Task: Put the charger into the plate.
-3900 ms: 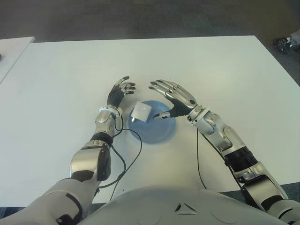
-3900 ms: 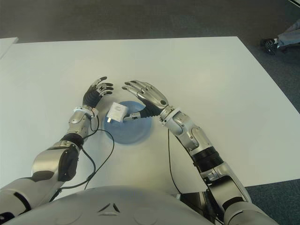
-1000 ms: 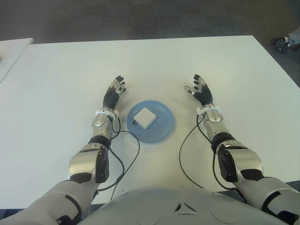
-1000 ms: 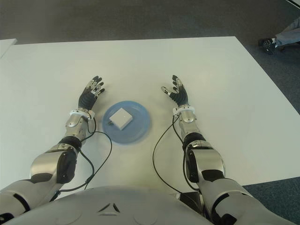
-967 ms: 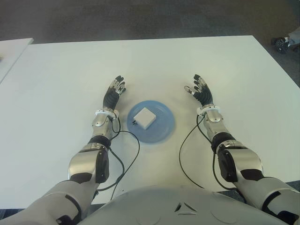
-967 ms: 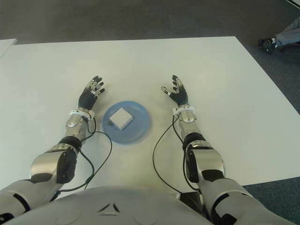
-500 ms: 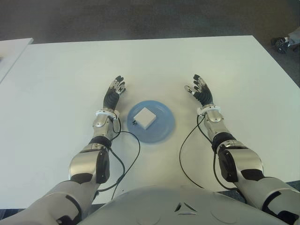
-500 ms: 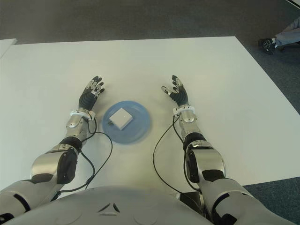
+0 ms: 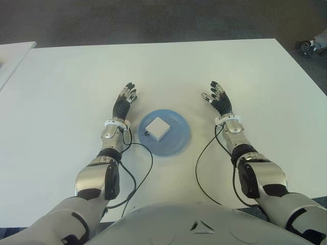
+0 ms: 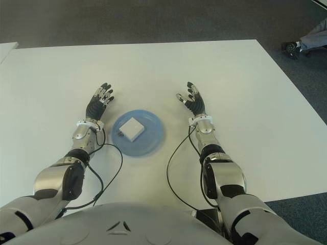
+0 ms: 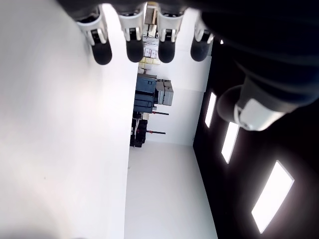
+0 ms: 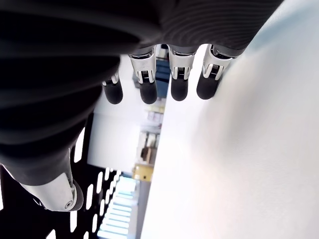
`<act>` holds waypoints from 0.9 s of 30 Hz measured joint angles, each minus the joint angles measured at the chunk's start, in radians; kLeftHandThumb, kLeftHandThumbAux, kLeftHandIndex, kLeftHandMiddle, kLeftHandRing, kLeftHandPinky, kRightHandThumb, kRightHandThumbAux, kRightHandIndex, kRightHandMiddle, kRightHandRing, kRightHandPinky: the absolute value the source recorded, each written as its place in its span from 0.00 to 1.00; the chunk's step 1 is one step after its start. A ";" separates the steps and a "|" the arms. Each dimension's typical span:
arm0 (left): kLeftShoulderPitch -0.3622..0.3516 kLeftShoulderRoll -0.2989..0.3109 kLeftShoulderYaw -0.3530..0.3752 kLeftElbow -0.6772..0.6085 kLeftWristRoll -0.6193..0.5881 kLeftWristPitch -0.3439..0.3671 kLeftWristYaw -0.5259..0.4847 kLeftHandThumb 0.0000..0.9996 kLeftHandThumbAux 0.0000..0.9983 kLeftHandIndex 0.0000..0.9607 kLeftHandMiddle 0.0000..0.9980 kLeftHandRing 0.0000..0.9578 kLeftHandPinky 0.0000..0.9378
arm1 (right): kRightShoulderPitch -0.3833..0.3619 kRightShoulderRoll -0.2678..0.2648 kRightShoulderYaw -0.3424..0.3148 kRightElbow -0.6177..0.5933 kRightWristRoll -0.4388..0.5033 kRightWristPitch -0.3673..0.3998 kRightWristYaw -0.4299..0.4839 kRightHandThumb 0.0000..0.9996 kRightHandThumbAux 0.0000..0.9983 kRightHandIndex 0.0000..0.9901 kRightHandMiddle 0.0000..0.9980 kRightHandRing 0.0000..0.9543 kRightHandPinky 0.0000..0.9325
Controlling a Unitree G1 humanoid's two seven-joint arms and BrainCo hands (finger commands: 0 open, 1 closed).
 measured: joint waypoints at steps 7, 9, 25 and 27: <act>-0.002 0.000 0.000 0.002 0.000 0.009 0.006 0.04 0.54 0.00 0.00 0.00 0.00 | 0.000 0.000 -0.002 0.001 0.003 0.000 0.004 0.13 0.68 0.00 0.00 0.00 0.00; -0.003 0.000 -0.001 0.002 0.001 0.011 0.011 0.04 0.54 0.00 0.00 0.00 0.00 | -0.001 0.000 -0.004 0.002 0.004 0.000 0.007 0.13 0.68 0.00 0.00 0.00 0.00; -0.004 -0.001 -0.005 0.004 0.008 0.015 0.024 0.04 0.54 0.00 0.00 0.00 0.00 | -0.002 0.000 -0.008 0.004 0.006 0.000 0.015 0.13 0.66 0.00 0.00 0.00 0.00; -0.004 -0.001 -0.005 0.004 0.008 0.016 0.024 0.04 0.54 0.00 0.00 0.00 0.00 | -0.002 0.000 -0.008 0.005 0.006 0.000 0.015 0.13 0.65 0.00 0.00 0.00 0.00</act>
